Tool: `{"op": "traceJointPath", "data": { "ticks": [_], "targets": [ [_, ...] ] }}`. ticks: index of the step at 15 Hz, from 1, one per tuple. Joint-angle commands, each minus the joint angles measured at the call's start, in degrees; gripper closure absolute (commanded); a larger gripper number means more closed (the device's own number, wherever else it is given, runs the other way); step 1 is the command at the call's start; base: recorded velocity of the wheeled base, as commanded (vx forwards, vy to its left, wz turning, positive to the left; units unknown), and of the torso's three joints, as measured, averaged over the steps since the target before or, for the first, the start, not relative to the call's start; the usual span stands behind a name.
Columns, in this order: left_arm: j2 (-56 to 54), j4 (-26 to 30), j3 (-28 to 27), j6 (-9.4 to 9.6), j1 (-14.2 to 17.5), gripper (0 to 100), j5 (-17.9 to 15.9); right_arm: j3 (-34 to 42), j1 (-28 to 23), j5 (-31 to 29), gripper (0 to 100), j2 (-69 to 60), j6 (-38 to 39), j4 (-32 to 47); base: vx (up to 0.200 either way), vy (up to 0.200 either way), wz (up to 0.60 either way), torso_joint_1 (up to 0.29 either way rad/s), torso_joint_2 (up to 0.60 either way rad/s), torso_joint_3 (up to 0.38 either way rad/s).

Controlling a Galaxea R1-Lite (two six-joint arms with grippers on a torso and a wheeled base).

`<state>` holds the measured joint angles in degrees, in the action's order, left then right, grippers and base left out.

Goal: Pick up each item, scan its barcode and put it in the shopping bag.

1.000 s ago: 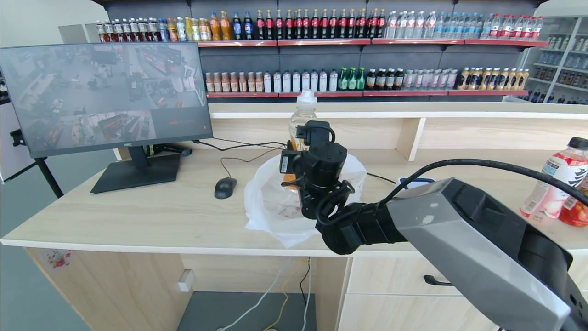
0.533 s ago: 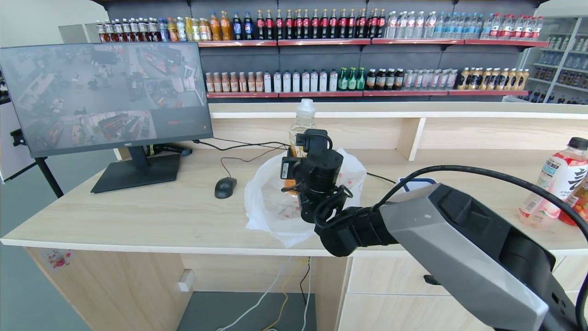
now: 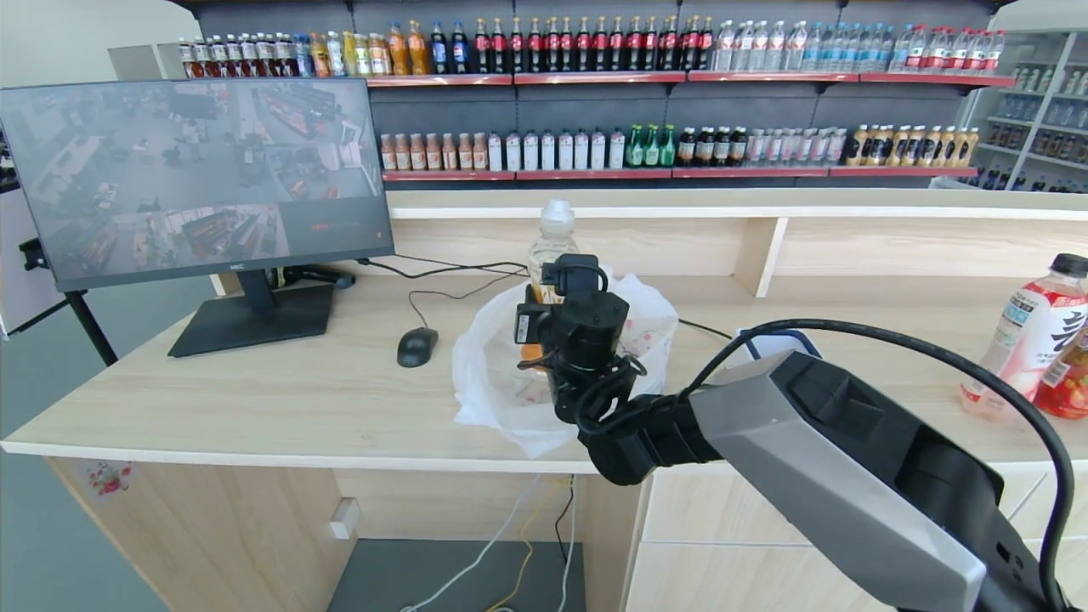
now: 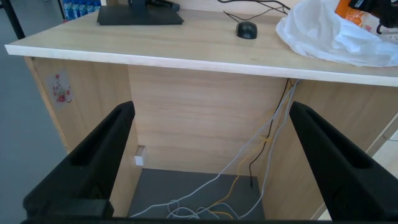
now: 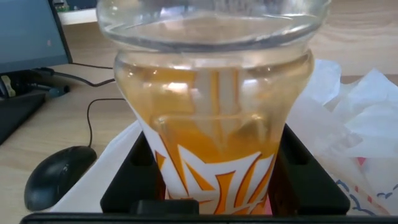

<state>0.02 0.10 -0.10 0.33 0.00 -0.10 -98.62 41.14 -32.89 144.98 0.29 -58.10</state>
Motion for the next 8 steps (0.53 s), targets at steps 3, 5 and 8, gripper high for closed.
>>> {"op": "traceJointPath", "data": {
  "ticks": [3, 5, 8],
  "targets": [
    [0.0, 0.0, 0.0, 0.02, 0.0, 0, 0.0, 0.4, 0.7, 0.0, 100, 0.5, 0.1, -0.2, 0.0, 0.0, 0.0, 0.0, 0.0, 0.0],
    [0.0, 0.0, 0.0, 0.02, 0.0, 0, 0.0, 0.7, 0.8, 0.0, 100, 0.5, 0.1, -0.3, 0.0, 0.0, 0.0, 0.0, 0.0, 0.0],
    [0.0, 0.0, 0.0, 0.02, 0.0, 0, 0.0, 0.8, 0.9, -0.2, 100, 0.6, 0.1, -0.3, 0.0, 0.0, 0.0, 0.0, 0.0, 0.0]
  ]
}}
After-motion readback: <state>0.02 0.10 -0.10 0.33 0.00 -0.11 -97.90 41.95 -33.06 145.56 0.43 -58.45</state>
